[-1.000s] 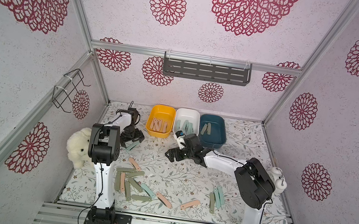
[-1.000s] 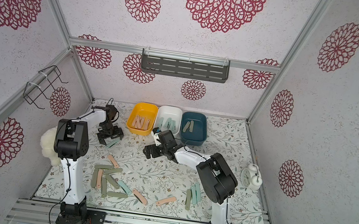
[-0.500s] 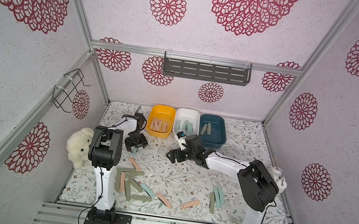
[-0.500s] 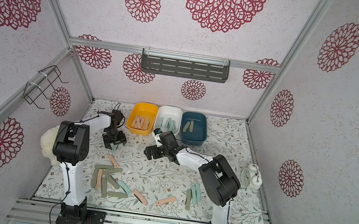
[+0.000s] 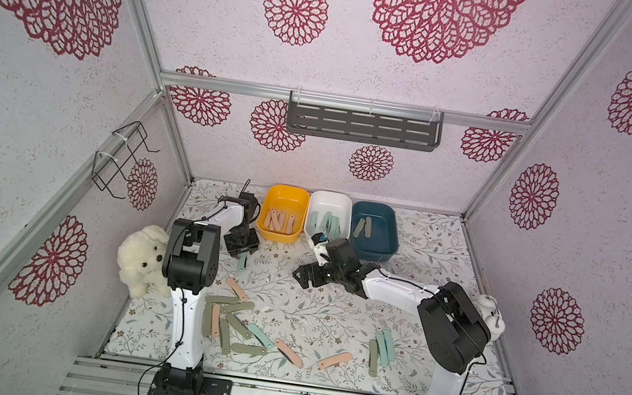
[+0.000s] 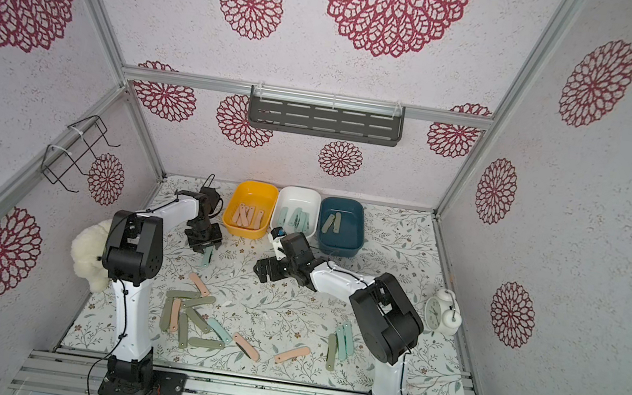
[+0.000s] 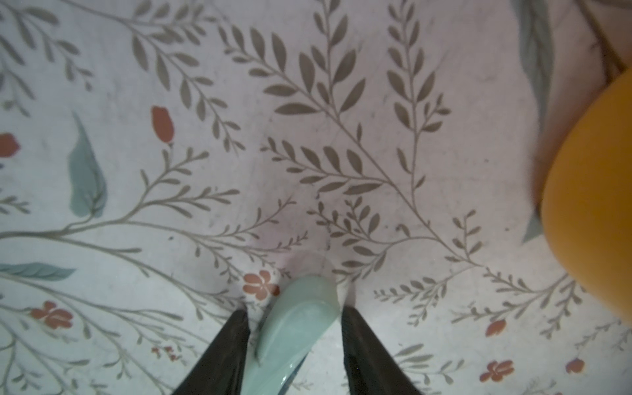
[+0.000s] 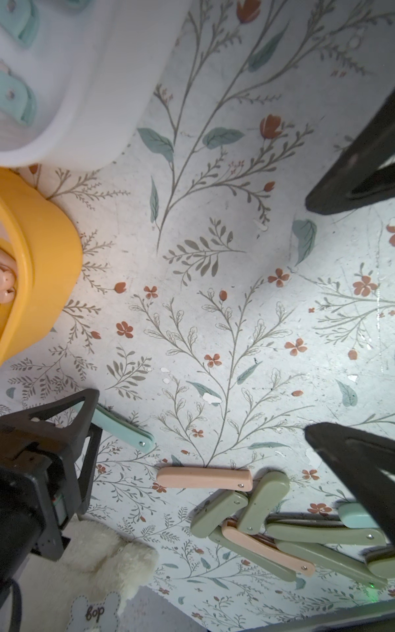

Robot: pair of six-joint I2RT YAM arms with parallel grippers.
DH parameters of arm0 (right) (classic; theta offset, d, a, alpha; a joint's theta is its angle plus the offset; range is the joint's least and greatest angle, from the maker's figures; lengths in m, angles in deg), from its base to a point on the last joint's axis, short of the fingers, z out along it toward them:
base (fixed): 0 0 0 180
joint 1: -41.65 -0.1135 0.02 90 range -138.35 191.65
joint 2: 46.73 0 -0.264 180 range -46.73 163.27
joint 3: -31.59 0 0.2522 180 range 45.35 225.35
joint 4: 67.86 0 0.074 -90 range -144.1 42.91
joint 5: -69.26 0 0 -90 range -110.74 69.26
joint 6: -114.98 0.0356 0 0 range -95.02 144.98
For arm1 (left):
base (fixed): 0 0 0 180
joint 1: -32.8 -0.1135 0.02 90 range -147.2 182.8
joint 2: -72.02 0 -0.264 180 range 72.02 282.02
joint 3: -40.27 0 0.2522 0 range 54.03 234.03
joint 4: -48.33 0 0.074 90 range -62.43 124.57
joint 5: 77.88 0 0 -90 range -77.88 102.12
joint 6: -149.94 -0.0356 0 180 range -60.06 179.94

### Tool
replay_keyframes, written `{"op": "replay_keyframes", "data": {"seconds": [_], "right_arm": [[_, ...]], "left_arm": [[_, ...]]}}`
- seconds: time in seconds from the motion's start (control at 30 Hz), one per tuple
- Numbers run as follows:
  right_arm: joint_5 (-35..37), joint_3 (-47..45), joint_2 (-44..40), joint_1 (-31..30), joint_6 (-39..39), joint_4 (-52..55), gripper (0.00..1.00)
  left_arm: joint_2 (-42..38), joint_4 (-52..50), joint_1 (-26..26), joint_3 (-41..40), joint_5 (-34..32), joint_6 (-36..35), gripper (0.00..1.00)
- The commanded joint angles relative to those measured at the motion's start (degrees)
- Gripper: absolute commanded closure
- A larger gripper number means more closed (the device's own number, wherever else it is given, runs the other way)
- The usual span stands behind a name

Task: Place the fruit knives into the storage box by color
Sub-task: Pick up the fruit knife from the center of the board.

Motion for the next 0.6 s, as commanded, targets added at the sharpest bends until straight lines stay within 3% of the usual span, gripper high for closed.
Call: {"op": "replay_keyframes", "data": {"seconds": [0.0, 0.33, 0.57], "right_arm": [[0.2, 0.8, -2.5, 0.2, 0.8, -0.6, 0.01], [0.4, 1.2, -2.5, 0.2, 1.2, -0.1, 0.01], [0.9, 1.2, -3.0, 0.1, 1.2, 0.5, 0.01]], "left_arm": [[2.3, -0.7, -0.2, 0.4, -2.2, -1.7, 0.52], [-3.1, 0.8, 0.5, -7.8, -3.2, -1.7, 0.72], [-3.9, 0.9, 0.8, -8.3, -2.6, -1.6, 0.75]]}}
